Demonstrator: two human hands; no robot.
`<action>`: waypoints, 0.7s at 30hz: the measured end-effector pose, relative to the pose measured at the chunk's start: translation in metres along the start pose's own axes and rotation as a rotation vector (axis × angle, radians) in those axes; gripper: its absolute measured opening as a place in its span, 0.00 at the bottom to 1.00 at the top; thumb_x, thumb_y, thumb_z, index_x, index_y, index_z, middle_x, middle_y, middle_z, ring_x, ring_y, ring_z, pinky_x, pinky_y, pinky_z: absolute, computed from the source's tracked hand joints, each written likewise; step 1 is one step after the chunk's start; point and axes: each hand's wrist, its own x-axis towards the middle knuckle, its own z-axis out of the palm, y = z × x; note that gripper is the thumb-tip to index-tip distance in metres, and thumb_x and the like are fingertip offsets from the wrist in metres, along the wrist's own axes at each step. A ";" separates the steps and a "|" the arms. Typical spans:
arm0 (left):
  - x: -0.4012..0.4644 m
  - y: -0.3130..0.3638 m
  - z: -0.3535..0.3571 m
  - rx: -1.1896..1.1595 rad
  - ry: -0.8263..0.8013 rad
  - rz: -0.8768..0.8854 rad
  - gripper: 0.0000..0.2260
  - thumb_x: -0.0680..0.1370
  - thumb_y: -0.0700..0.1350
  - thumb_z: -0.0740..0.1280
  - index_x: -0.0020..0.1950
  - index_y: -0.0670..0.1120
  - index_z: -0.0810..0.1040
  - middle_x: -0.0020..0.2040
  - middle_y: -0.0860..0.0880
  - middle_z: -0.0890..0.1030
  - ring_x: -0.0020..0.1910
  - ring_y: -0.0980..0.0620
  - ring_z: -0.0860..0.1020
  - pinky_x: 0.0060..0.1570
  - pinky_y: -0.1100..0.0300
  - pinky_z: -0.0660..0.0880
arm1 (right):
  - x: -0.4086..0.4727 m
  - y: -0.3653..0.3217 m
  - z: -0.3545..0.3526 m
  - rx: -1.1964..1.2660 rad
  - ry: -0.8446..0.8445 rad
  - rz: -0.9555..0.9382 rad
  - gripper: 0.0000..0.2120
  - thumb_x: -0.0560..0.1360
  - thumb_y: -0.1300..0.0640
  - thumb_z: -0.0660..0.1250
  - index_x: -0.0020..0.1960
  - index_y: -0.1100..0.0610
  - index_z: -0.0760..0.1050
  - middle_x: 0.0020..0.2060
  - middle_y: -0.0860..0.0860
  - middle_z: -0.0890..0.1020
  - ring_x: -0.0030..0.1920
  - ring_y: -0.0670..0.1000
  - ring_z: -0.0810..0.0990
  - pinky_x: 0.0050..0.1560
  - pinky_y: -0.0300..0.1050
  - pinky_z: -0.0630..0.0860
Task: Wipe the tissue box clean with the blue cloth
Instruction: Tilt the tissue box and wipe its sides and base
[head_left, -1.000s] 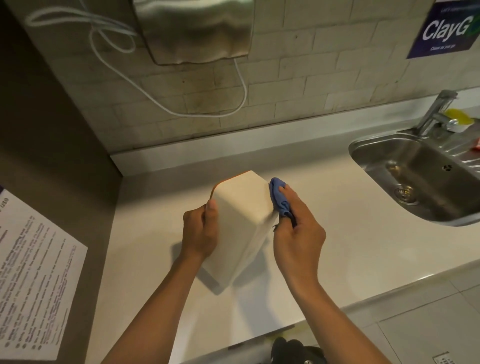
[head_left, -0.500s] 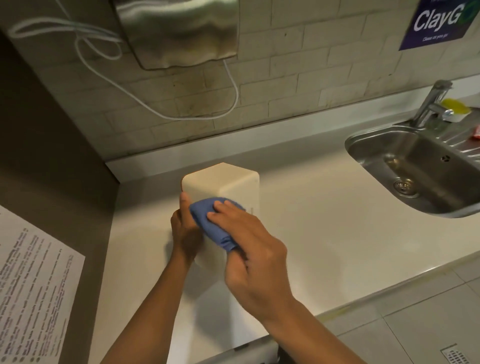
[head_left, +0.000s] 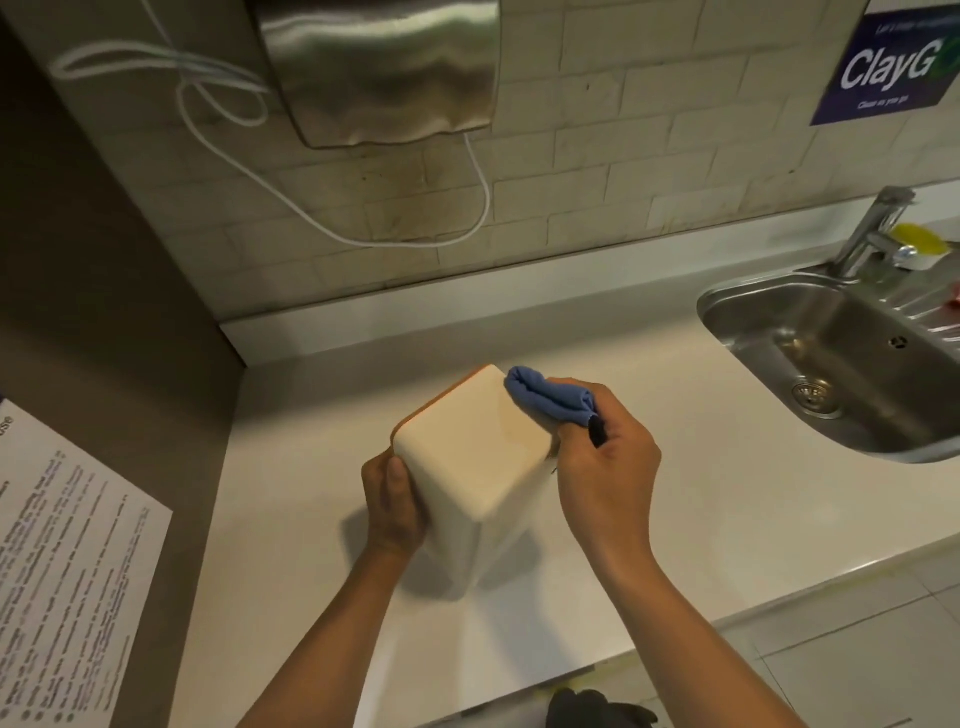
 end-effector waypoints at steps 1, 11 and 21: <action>-0.003 0.001 0.003 -0.012 -0.026 0.019 0.22 0.78 0.73 0.57 0.43 0.60 0.83 0.37 0.63 0.82 0.37 0.66 0.77 0.36 0.66 0.74 | -0.001 0.002 -0.002 0.012 0.028 0.002 0.19 0.74 0.69 0.59 0.48 0.48 0.81 0.38 0.45 0.83 0.35 0.44 0.77 0.33 0.33 0.70; -0.012 0.037 0.029 -0.333 -0.361 -0.052 0.20 0.75 0.53 0.60 0.62 0.53 0.83 0.59 0.51 0.85 0.60 0.51 0.81 0.58 0.56 0.75 | -0.010 0.023 -0.010 0.153 0.312 0.011 0.17 0.73 0.68 0.59 0.48 0.52 0.81 0.44 0.49 0.84 0.45 0.51 0.81 0.41 0.47 0.76; 0.029 0.097 0.014 -0.011 -0.769 -0.376 0.20 0.73 0.61 0.73 0.61 0.55 0.78 0.53 0.50 0.84 0.48 0.51 0.81 0.46 0.56 0.77 | -0.011 0.016 -0.005 0.130 0.236 -0.206 0.15 0.72 0.70 0.59 0.49 0.60 0.81 0.45 0.51 0.84 0.48 0.54 0.82 0.45 0.46 0.79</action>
